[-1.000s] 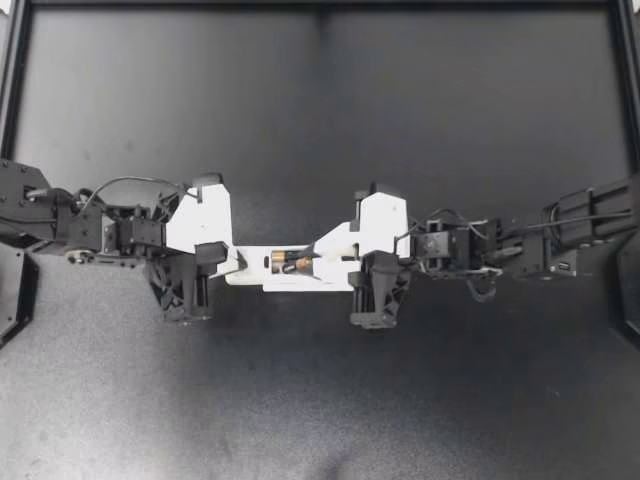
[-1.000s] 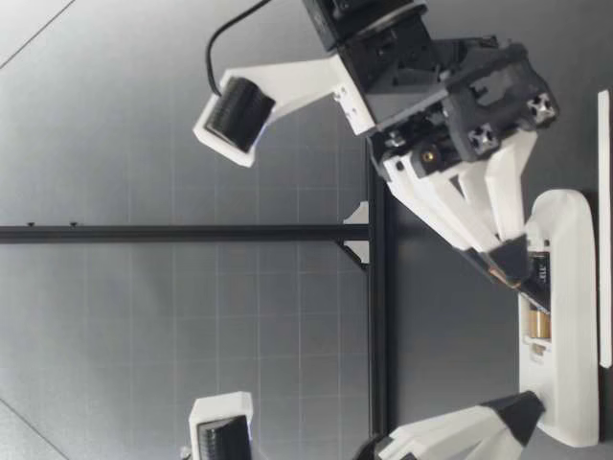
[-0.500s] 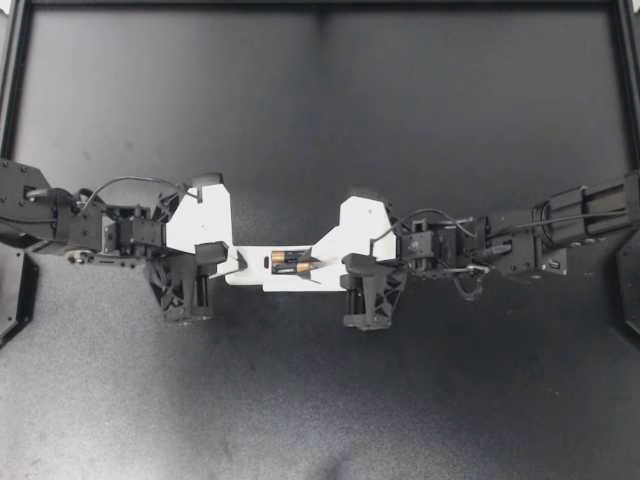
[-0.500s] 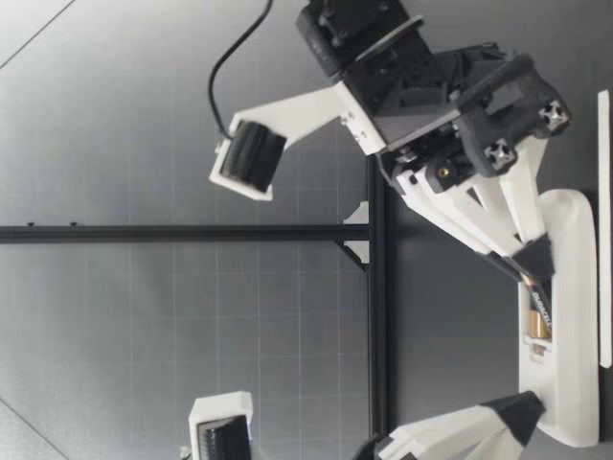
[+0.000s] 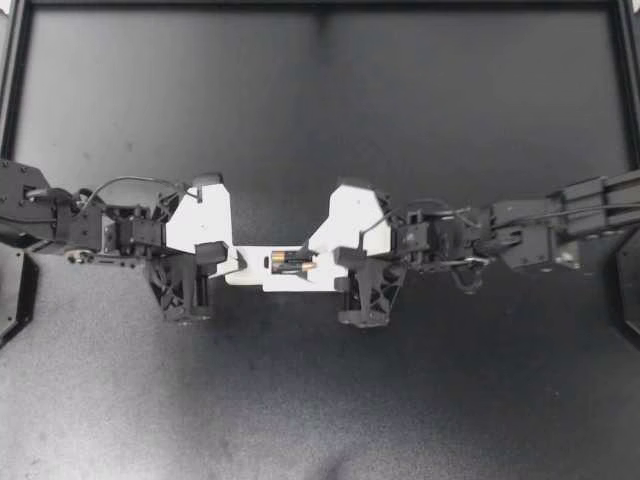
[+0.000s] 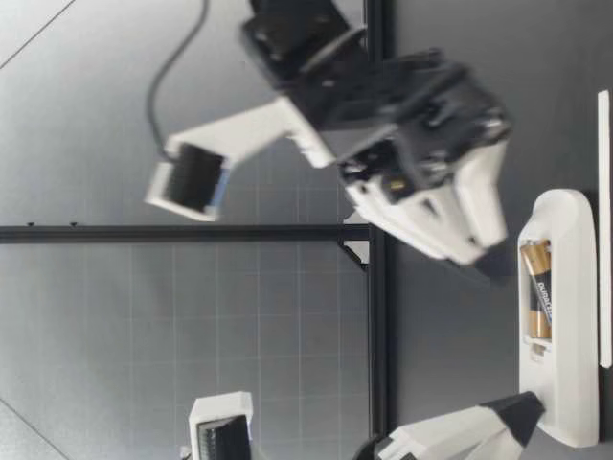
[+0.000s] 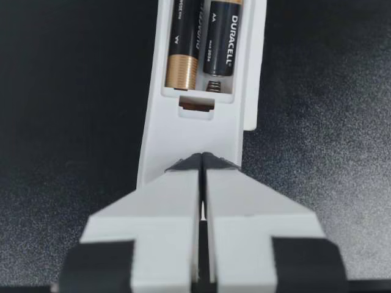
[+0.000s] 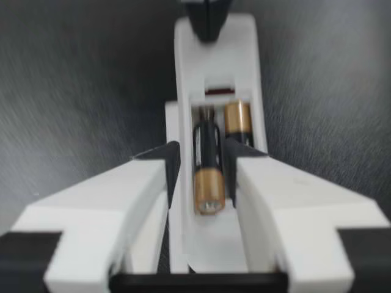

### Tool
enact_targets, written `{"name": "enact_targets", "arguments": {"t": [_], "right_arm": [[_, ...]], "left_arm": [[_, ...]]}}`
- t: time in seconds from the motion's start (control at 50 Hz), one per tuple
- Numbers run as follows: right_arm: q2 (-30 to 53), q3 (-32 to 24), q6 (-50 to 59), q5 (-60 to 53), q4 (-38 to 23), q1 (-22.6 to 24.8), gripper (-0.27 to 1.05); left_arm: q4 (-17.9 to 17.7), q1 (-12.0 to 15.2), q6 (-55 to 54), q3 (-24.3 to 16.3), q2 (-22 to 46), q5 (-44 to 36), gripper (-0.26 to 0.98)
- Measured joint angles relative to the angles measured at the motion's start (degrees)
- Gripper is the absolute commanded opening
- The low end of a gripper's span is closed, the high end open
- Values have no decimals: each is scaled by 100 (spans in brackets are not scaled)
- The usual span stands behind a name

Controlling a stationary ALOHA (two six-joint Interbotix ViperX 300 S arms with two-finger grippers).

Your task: Place the battery into the slot of the remote controller.

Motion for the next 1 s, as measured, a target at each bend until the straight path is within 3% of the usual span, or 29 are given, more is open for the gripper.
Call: {"name": "enact_targets", "arguments": {"t": [0.14,0.24,0.54,0.76,1.0], "right_arm": [[-466,132,993,0,404,0,42],[-721,290,2391,53,747,0,39],[-896,606,6715,132,870,193,6],[-642,624,7233,149,853,211,-11],[-404,624,7216,149,800,97,-13]], "left_arm": [[-9,0,-9,-9,0,9,-16],[-26,0,-26,-9,0,18,-16],[-26,0,-44,-9,-9,53,-16],[-26,0,-44,-9,-9,53,-16],[-26,0,-44,-9,0,53,-16]]}}
